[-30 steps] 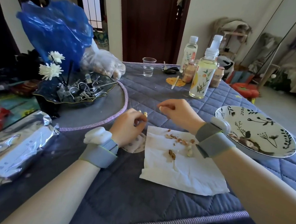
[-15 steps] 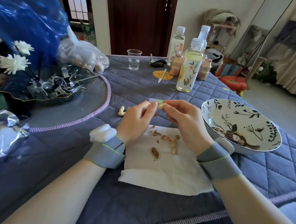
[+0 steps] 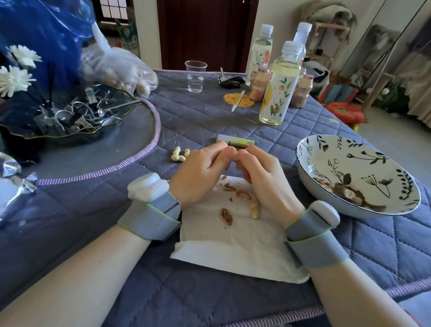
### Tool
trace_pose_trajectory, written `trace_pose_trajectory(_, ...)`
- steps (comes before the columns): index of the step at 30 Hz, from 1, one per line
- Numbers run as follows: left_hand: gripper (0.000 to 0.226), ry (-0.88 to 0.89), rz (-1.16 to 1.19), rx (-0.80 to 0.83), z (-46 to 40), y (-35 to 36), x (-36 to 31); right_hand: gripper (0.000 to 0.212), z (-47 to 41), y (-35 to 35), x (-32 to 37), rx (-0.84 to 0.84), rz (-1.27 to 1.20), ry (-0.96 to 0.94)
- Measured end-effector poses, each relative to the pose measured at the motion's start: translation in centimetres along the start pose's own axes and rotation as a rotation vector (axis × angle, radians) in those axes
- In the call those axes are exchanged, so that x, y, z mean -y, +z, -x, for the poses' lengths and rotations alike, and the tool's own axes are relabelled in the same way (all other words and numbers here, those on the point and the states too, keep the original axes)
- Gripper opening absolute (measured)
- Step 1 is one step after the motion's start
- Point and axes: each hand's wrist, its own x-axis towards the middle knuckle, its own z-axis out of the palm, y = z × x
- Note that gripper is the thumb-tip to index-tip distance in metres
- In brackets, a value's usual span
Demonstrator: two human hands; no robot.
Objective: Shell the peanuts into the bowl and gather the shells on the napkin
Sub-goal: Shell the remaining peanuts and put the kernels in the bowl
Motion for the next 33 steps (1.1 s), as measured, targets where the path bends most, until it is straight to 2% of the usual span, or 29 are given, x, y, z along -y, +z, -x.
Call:
trace_pose_trajectory(2, 0.037, -0.012, 0.015, 0.025, 0.0, 0.1, 0.0, 0.037, 0.0, 0.0, -0.1, 0.016, -0.005, 0.012)
trace_pose_trajectory(5, 0.037, -0.046, 0.075, 0.037, -0.1, 0.3, 0.2, 0.032, 0.0, 0.1, -0.1, 0.027, 0.006, -0.002)
trace_pose_trajectory(9, 0.034, -0.103, 0.171, -0.022, 0.0, 0.6, -0.1, 0.034, 0.1, 0.6, -0.1, 0.012, 0.040, -0.023)
trace_pose_trajectory(15, 0.032, -0.099, 0.135, -0.042, 0.2, 0.9, -0.3, 0.033, 0.0, 0.7, -0.2, 0.033, 0.054, -0.022)
trace_pose_trajectory(25, 0.033, -0.083, 0.226, -0.128, 0.5, 1.3, -1.4, 0.032, 0.1, 0.6, 0.2, 0.001, 0.016, -0.084)
trace_pose_trajectory(33, 0.047, -0.317, 0.449, -0.128, 0.2, 0.9, -2.0, 0.033, 0.1, 0.6, -0.1, -0.001, 0.024, -0.024)
